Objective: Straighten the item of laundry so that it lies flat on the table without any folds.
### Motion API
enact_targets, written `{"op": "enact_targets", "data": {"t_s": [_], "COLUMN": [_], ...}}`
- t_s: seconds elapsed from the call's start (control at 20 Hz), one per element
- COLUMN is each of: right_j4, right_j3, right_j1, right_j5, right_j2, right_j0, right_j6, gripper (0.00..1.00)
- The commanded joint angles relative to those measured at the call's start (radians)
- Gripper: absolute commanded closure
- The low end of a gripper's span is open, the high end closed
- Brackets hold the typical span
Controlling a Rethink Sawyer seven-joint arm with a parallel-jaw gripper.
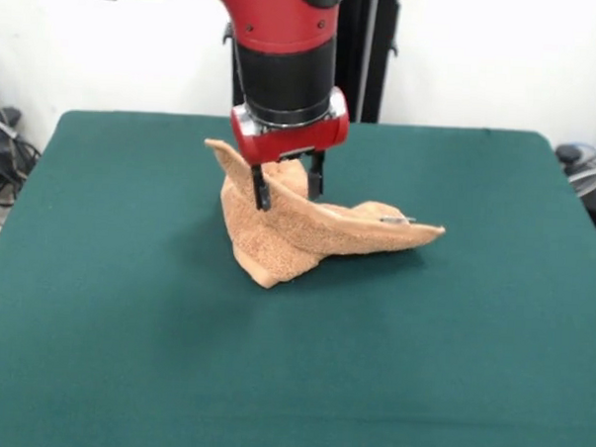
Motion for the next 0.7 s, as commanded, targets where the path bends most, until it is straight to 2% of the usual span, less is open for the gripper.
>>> {"op": "enact_targets", "data": {"t_s": [0.05,0.5,0.7], "right_j4": [-0.101,-0.155,-0.146], "right_j3": [0.059,0.095,0.092], "right_j1": [0.073,0.077,0.086], "right_j5": [-0.092,-0.110,-0.096], "right_j2": [0.036,0.040,0.054], "right_j0": [-0.024,-0.034,-0.036], "right_j6": [-0.142,-0.129,-0.131], "gripper": [0.00,0.00,0.00]}}
